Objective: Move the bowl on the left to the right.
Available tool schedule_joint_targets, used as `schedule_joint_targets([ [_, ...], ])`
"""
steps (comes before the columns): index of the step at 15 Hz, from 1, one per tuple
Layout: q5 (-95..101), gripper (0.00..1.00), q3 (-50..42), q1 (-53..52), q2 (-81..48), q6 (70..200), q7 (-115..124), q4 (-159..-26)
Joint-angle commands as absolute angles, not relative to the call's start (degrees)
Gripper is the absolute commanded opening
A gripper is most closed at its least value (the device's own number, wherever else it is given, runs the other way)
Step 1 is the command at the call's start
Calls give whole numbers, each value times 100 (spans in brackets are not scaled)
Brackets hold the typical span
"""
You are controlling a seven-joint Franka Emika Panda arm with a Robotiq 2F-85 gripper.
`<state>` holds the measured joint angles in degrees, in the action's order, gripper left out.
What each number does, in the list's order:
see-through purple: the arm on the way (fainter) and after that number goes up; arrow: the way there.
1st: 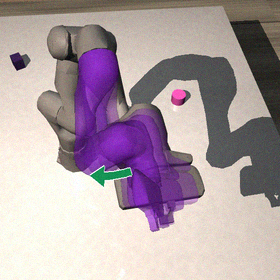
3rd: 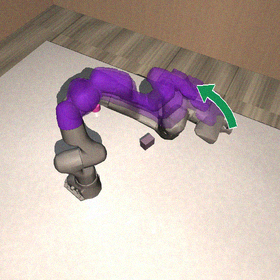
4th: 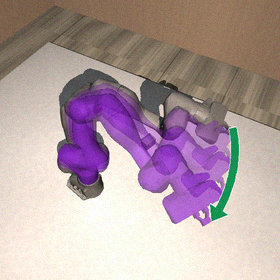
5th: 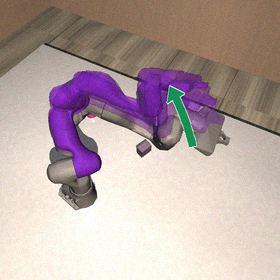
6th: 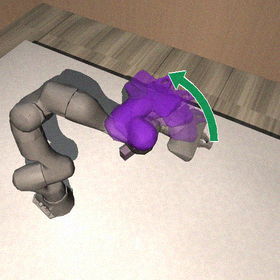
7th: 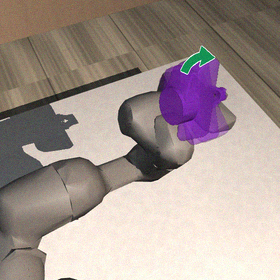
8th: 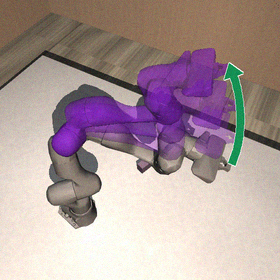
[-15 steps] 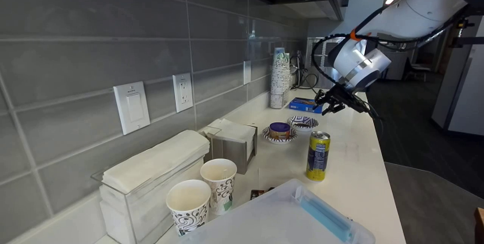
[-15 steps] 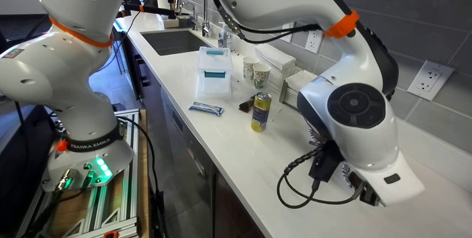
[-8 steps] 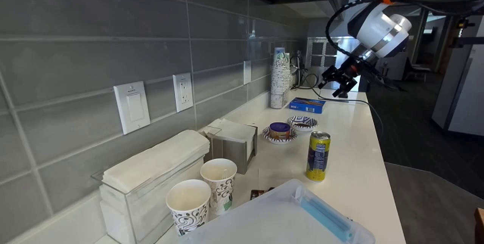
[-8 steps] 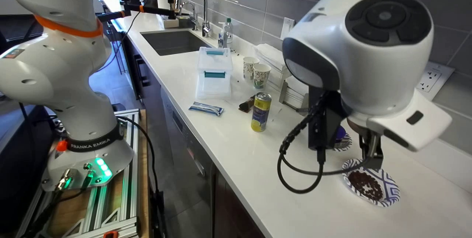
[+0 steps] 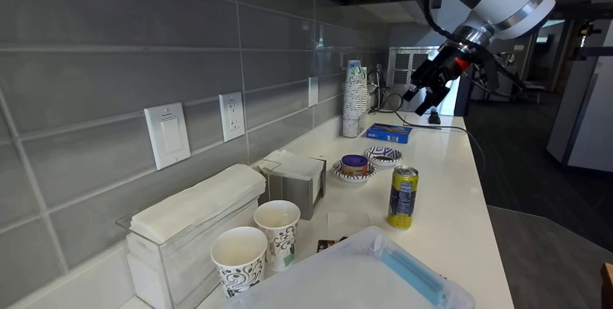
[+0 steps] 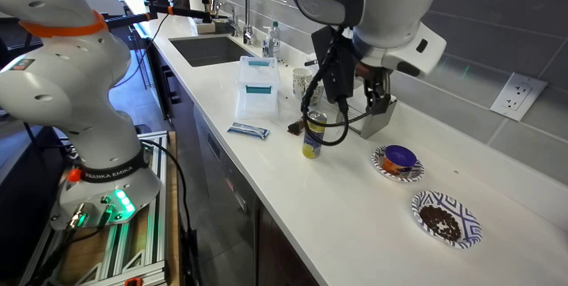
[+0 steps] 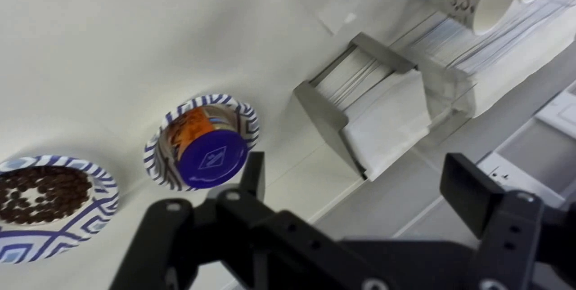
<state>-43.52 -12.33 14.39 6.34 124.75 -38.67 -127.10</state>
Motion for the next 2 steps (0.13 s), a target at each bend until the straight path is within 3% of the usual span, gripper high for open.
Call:
schedule_joint_targets([
  [1,-4304,100,-1337,1305,745,12408,-3850,-12772],
  [2,-4293,100,-1341,1297,804,12394,-3854,-12823],
])
